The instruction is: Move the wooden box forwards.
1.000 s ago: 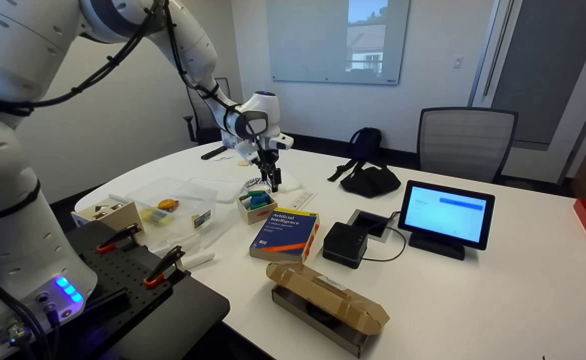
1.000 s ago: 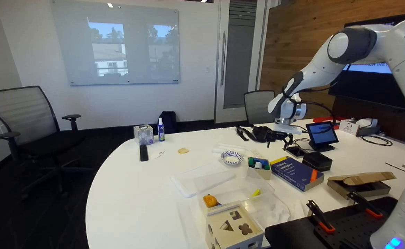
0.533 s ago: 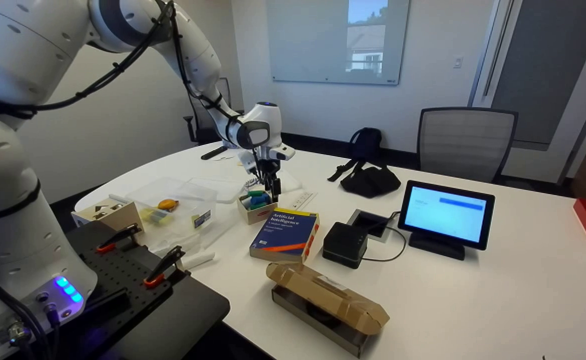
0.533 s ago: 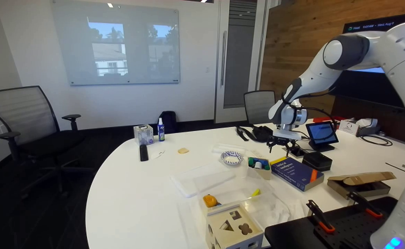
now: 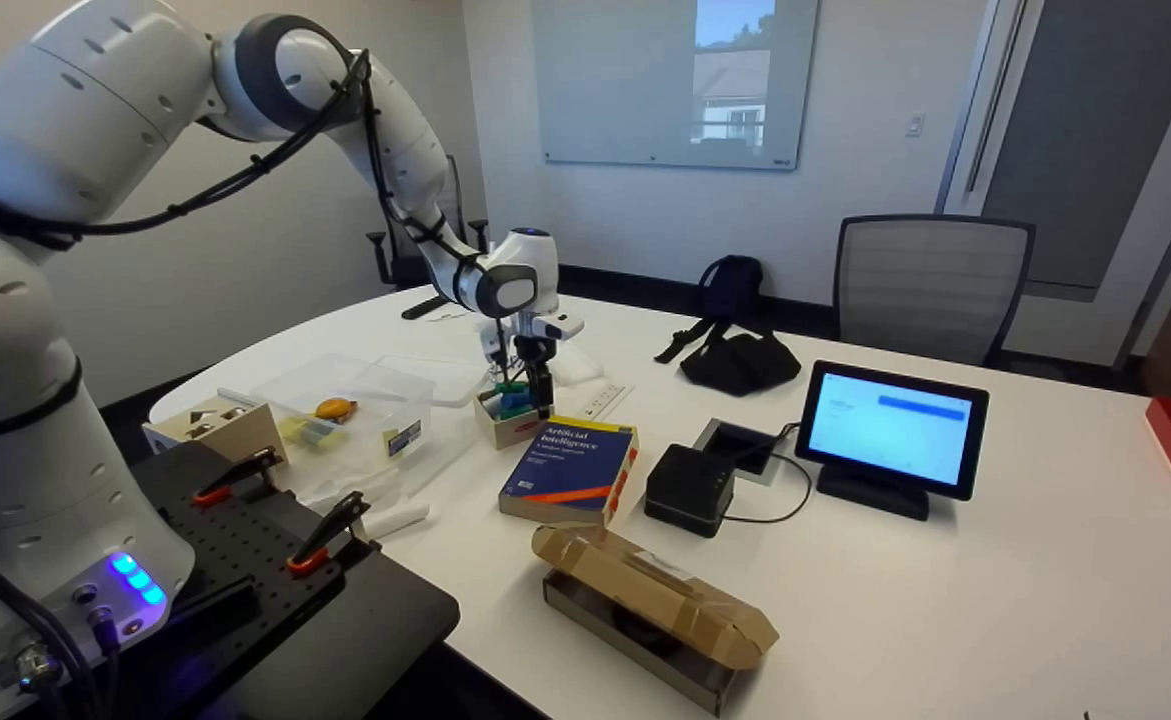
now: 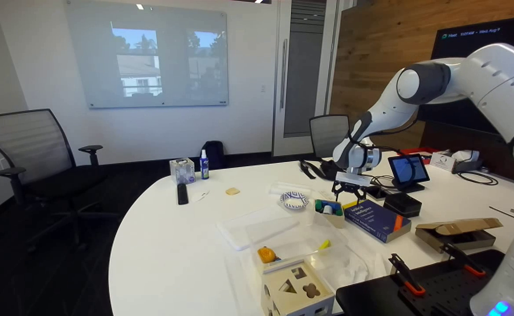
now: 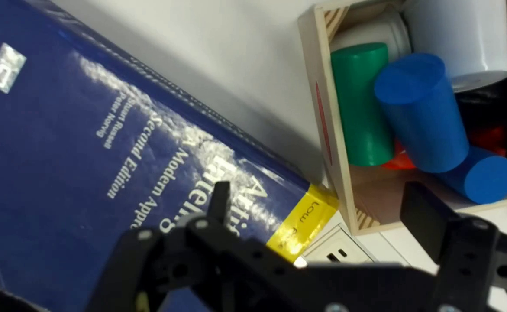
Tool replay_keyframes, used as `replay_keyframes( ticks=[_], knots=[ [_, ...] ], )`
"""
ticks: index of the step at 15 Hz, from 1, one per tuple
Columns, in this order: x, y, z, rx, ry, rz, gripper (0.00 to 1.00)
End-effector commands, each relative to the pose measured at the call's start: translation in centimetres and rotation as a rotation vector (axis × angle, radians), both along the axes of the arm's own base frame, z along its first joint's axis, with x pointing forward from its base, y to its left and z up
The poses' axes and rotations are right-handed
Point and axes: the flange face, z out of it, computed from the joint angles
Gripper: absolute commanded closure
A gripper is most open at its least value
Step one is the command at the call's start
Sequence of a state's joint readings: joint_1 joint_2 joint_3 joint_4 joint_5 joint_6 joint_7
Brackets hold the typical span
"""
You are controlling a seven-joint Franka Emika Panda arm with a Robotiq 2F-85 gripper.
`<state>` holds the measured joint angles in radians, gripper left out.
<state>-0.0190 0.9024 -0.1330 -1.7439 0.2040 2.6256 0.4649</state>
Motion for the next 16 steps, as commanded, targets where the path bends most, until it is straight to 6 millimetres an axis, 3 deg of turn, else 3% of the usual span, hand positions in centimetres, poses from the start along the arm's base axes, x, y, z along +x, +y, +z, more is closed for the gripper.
replay_keyframes(
  ticks=[1, 7, 16],
  knots=[
    [1.3, 0.2, -0.9, -0.029, -0.004, -0.057, 0.00],
    [2.1, 0.5, -2.3, -0.036, 0.009, -0.135, 0.00],
    [1.9, 2.0, -2.4, -0.037, 0.040, -0.242, 0.00]
  ],
)
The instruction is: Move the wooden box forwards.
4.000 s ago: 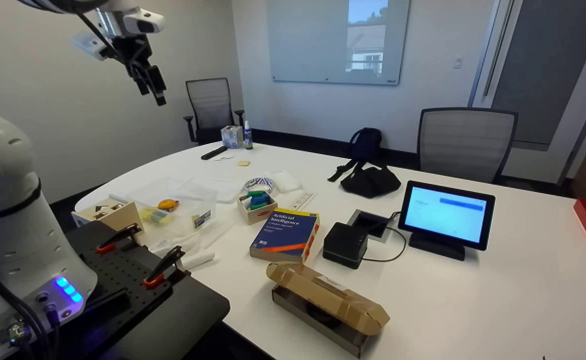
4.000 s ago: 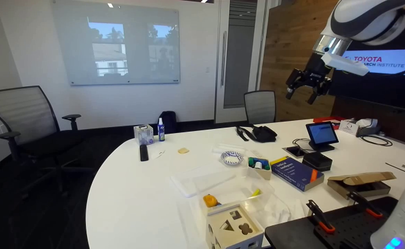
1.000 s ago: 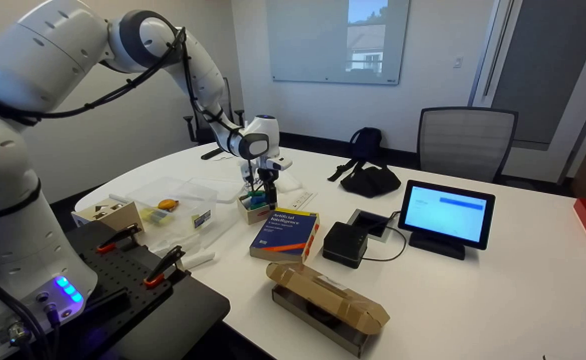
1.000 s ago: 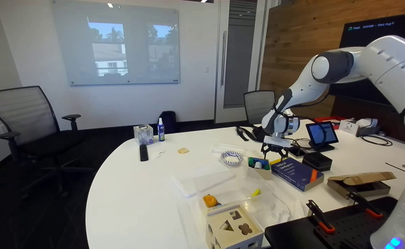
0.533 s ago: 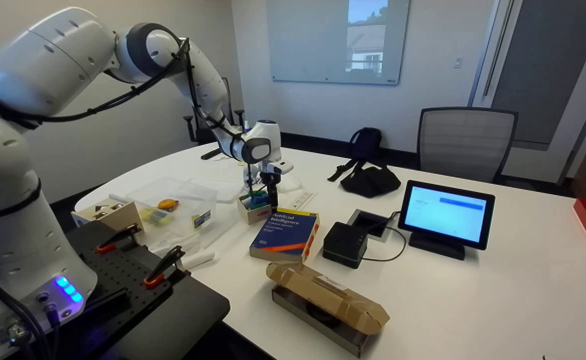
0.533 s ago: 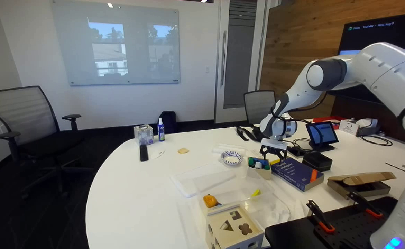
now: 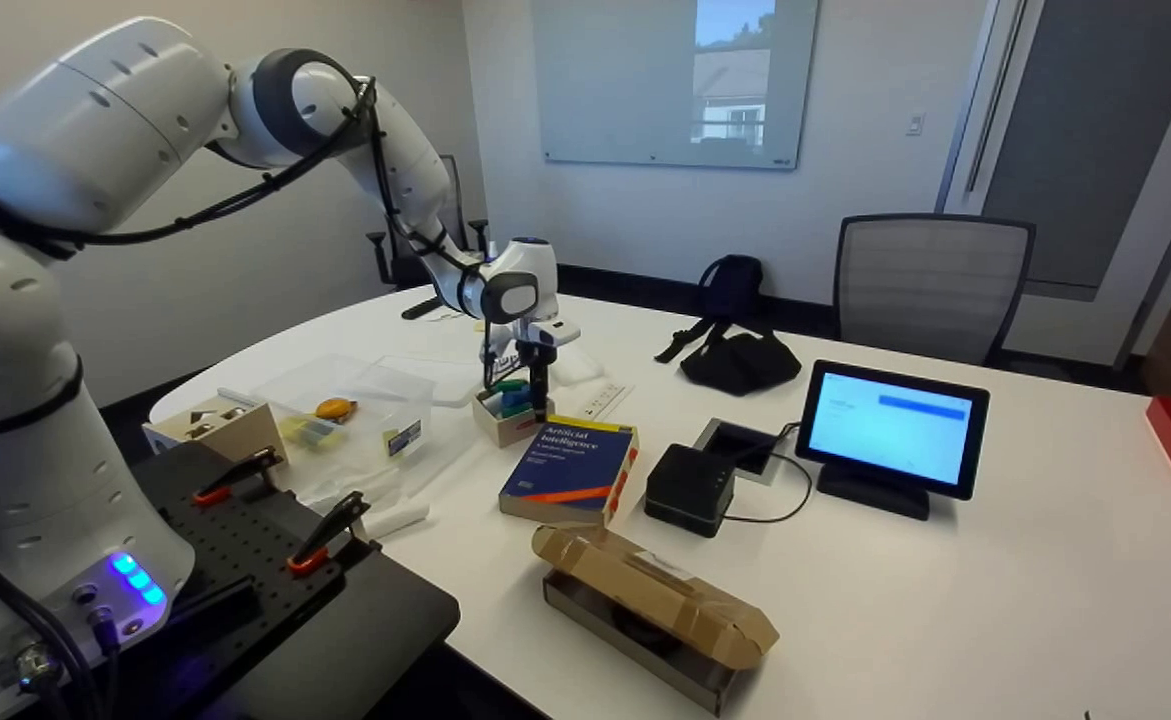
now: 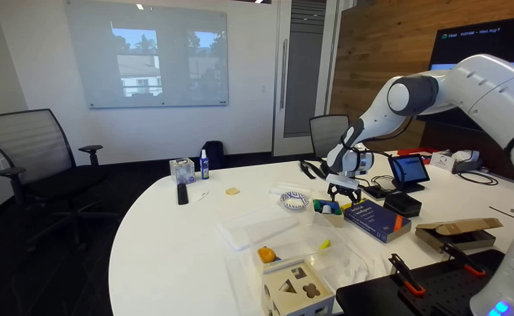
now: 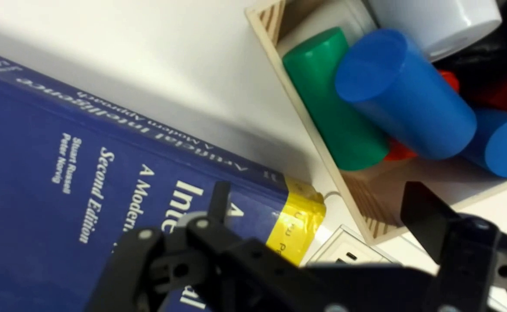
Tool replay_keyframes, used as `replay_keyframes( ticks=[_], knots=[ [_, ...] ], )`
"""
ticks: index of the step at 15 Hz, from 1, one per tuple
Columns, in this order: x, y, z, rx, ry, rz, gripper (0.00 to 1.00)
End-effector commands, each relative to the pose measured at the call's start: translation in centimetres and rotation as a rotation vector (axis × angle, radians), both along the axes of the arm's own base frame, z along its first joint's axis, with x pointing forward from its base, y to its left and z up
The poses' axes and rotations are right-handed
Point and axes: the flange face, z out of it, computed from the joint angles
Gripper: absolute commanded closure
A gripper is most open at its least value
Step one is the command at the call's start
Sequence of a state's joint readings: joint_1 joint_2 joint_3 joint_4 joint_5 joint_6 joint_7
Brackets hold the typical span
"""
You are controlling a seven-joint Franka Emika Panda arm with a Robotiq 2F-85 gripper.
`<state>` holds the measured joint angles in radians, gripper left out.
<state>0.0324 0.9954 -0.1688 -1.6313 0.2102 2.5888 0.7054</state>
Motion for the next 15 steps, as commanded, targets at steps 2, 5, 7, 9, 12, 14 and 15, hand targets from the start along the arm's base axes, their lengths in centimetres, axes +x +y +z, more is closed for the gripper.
replay_keyframes(
  ticks=[2, 5, 7, 9, 12, 14, 15],
  knots=[
    [-0.3, 1.1, -0.5, -0.005, 0.038, -0.052, 0.00],
    [-0.7, 1.3, -1.4, -0.015, 0.048, -0.066, 0.25],
    [-0.8, 1.3, -1.7, -0.017, 0.050, -0.073, 0.34],
    [-0.6, 1.3, -1.4, -0.019, 0.043, -0.077, 0.51],
    [-0.5, 1.3, -1.1, -0.023, 0.034, -0.070, 0.73],
    [-0.5, 1.6, -0.9, -0.023, 0.030, -0.061, 0.88],
    [-0.7, 1.8, -0.9, -0.022, 0.031, -0.053, 0.97]
  ],
)
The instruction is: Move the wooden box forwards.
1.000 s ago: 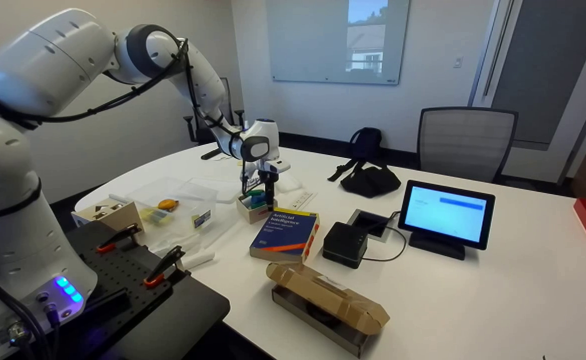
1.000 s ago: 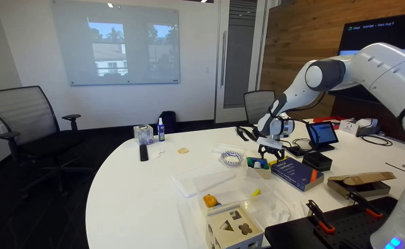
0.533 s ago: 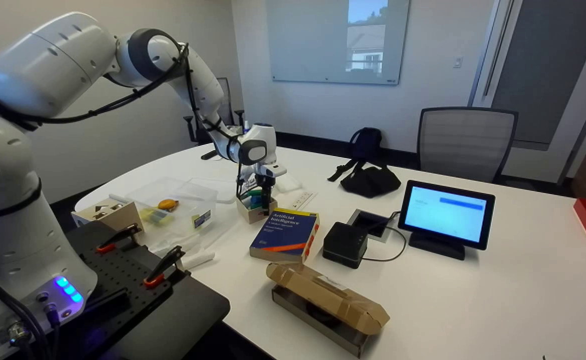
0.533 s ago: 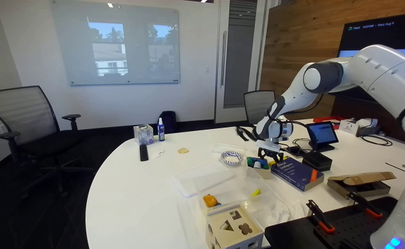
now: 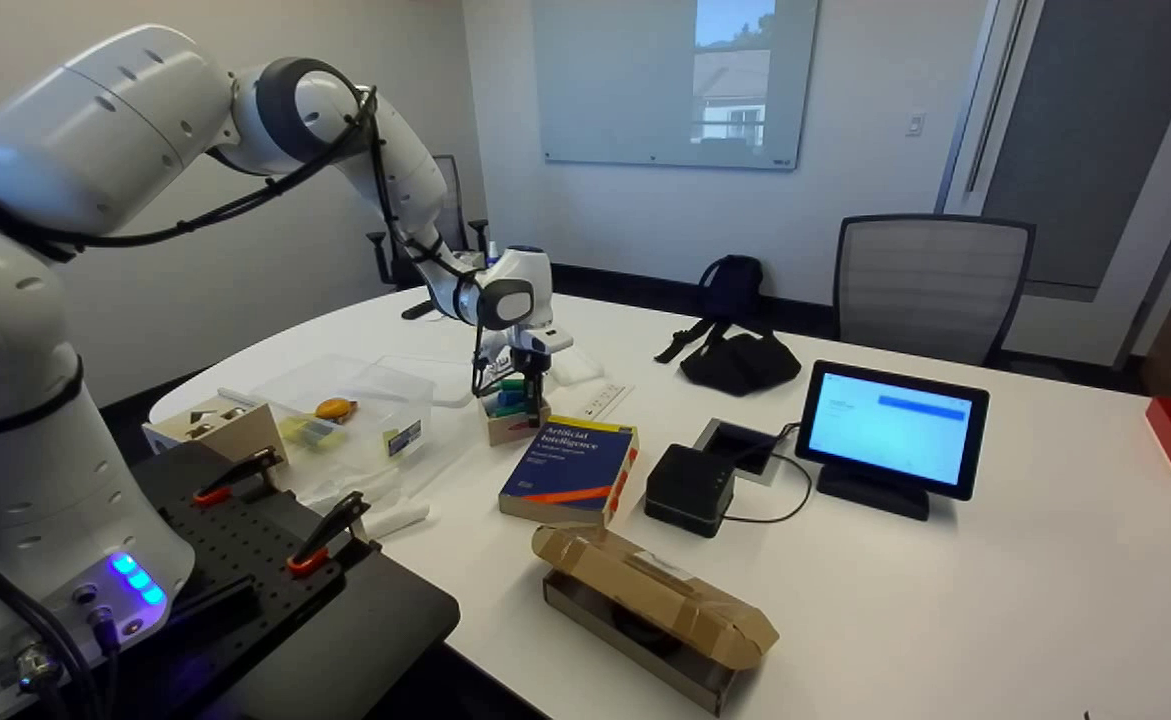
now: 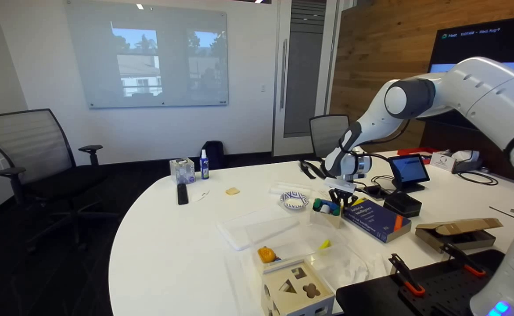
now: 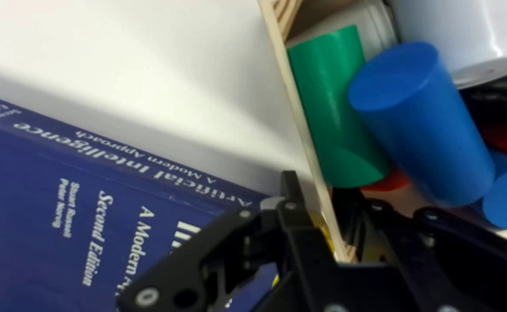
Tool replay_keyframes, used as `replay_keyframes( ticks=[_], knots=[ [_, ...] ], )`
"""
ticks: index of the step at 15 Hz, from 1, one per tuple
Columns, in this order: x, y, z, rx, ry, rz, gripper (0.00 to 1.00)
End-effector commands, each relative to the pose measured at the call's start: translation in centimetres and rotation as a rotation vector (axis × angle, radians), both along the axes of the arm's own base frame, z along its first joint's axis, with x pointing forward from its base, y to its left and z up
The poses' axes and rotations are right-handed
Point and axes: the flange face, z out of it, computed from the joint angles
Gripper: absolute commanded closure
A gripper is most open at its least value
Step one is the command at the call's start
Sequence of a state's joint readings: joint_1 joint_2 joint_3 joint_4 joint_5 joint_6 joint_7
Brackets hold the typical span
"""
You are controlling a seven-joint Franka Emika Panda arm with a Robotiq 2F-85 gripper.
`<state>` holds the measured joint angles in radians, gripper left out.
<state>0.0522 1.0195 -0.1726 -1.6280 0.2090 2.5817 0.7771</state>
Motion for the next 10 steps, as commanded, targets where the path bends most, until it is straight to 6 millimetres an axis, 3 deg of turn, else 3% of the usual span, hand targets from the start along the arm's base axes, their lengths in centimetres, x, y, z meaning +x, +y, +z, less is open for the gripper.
replay_keyframes(
  ticks=[1, 6, 10],
  knots=[
    [-0.3, 1.0, 0.6, -0.017, 0.005, 0.007, 0.99],
    [-2.0, 2.2, 1.0, -0.002, 0.021, 0.040, 0.99],
    [-4.8, 2.7, 1.0, 0.012, 0.044, 0.057, 0.98]
  ],
)
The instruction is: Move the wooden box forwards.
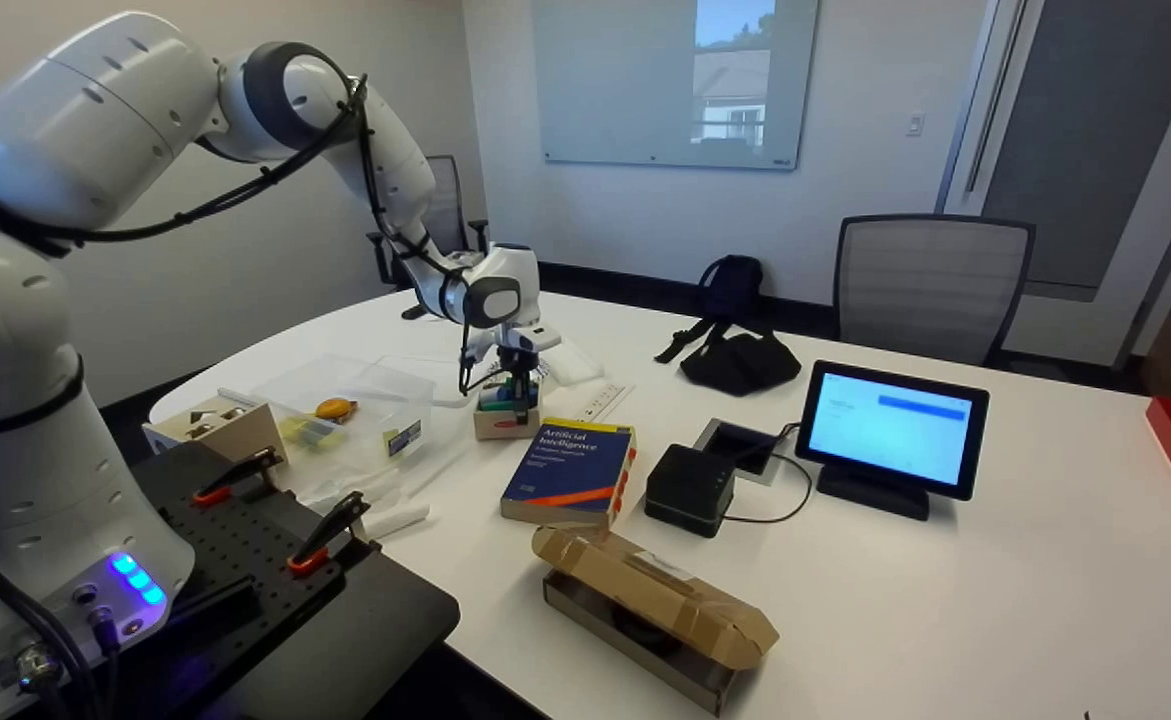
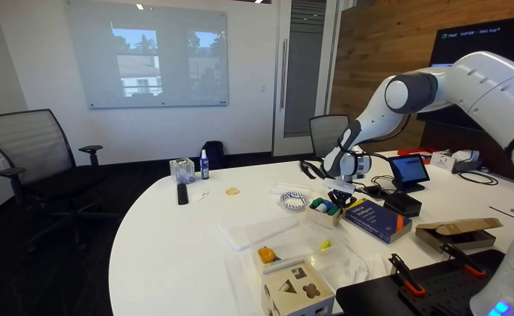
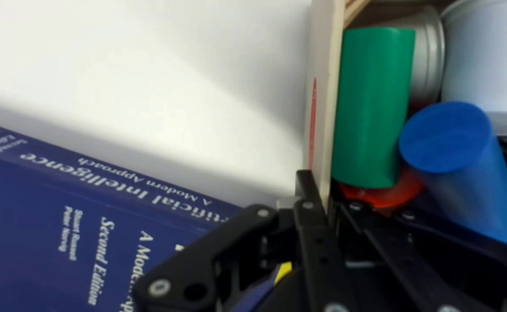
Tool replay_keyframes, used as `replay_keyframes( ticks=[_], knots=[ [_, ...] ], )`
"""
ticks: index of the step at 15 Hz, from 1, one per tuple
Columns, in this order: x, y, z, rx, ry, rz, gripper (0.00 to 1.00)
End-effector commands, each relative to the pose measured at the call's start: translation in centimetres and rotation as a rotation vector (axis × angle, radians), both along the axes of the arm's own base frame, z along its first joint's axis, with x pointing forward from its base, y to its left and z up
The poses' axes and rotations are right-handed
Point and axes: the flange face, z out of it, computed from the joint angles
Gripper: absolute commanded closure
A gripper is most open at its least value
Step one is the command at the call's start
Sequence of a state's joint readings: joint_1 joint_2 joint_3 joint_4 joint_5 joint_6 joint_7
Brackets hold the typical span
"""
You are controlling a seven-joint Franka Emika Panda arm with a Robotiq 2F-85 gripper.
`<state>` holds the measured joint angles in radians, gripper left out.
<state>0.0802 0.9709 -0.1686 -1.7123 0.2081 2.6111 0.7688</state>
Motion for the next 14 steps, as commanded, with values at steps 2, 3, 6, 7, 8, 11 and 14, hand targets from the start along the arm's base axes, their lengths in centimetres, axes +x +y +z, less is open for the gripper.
replay_keyframes(
  ticks=[2, 3, 6, 7, 8, 11, 14],
  knots=[
    [-5.0, 1.3, 0.5, 0.013, 0.048, 0.037, 0.98],
    [-6.1, 1.4, 0.5, 0.015, 0.058, 0.040, 0.98],
    [-9.3, 1.1, 0.6, 0.013, 0.086, 0.052, 0.98],
    [-10.5, 0.7, 0.6, 0.006, 0.095, 0.057, 0.98],
    [-11.6, 0.3, 0.5, -0.001, 0.101, 0.053, 0.98],
    [-14.3, -1.3, 0.4, -0.017, 0.114, 0.034, 0.98],
    [-16.3, -3.2, 0.1, -0.048, 0.111, 0.005, 0.98]
  ],
)
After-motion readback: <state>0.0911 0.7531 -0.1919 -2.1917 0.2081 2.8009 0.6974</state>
